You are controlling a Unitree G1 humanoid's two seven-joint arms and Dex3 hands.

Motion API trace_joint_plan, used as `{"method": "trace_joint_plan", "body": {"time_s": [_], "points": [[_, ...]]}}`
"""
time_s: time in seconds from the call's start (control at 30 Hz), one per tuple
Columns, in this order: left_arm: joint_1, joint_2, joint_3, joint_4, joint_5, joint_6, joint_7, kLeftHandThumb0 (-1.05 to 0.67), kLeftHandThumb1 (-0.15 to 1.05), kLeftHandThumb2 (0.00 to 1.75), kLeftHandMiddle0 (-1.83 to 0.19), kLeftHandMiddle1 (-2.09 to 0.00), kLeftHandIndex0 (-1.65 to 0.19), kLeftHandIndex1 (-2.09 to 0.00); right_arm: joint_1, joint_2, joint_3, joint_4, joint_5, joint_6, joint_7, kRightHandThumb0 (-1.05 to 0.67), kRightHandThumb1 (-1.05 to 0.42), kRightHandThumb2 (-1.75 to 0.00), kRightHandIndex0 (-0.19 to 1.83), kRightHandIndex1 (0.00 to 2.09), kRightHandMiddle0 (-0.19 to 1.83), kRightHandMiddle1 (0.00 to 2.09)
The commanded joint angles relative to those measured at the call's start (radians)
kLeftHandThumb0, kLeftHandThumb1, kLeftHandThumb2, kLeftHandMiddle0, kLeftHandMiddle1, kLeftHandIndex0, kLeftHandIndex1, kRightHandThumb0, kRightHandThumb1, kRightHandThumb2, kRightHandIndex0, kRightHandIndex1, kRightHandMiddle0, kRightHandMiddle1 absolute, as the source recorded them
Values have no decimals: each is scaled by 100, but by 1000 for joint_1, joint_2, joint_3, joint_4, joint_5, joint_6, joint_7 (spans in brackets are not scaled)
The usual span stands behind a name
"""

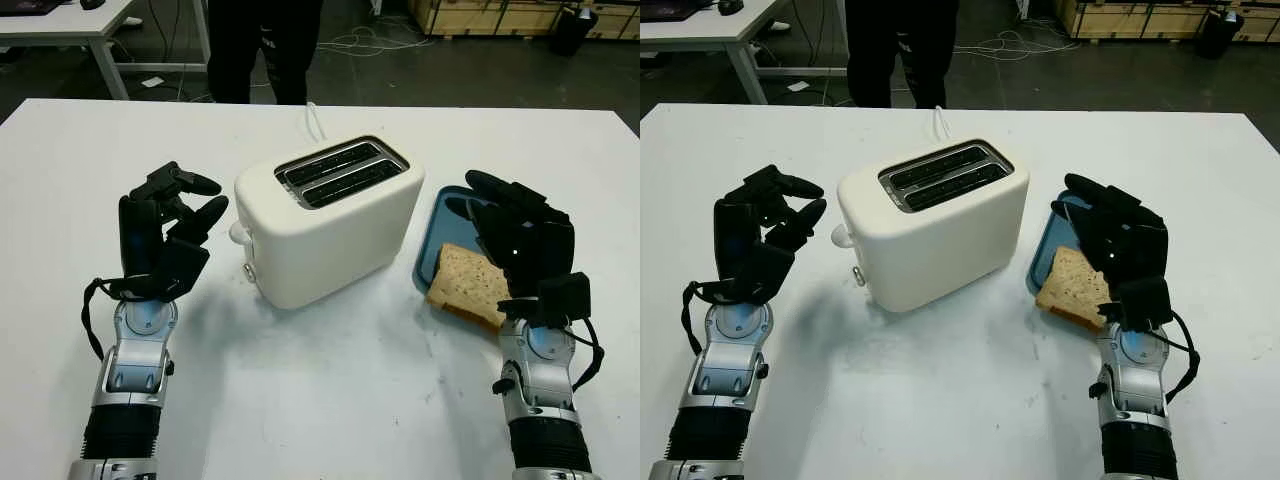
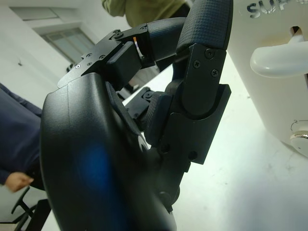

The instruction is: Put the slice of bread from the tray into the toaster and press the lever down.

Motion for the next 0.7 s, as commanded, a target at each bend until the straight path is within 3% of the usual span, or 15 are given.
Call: {"method": "trace_joint_plan", "body": {"time_s": [0.0,0.37,0.53,0.67], "points": [[5,2,-1,-5,-3,-9,-1,-91,92,13,-105,-146,-83,-108,1,0,-7,-4,-5,-4,-9,-49,-92,-15,108,15,102,0],[8,4,3,-2,-9,-12,-3,-91,92,12,-105,-146,-83,-107,13,-20,3,-17,-12,-12,23,-44,-92,-14,106,15,101,0],[3,7,5,9,-17,-26,-9,-90,92,12,-105,-145,-84,-106,132,-136,-6,-181,-309,-77,-52,-44,-91,-7,94,10,87,0],[-4,6,3,11,-18,-20,-10,-90,92,12,-106,-145,-84,-106,261,-228,-30,-330,-518,-101,-80,-54,-91,-2,71,1,63,0]]}}
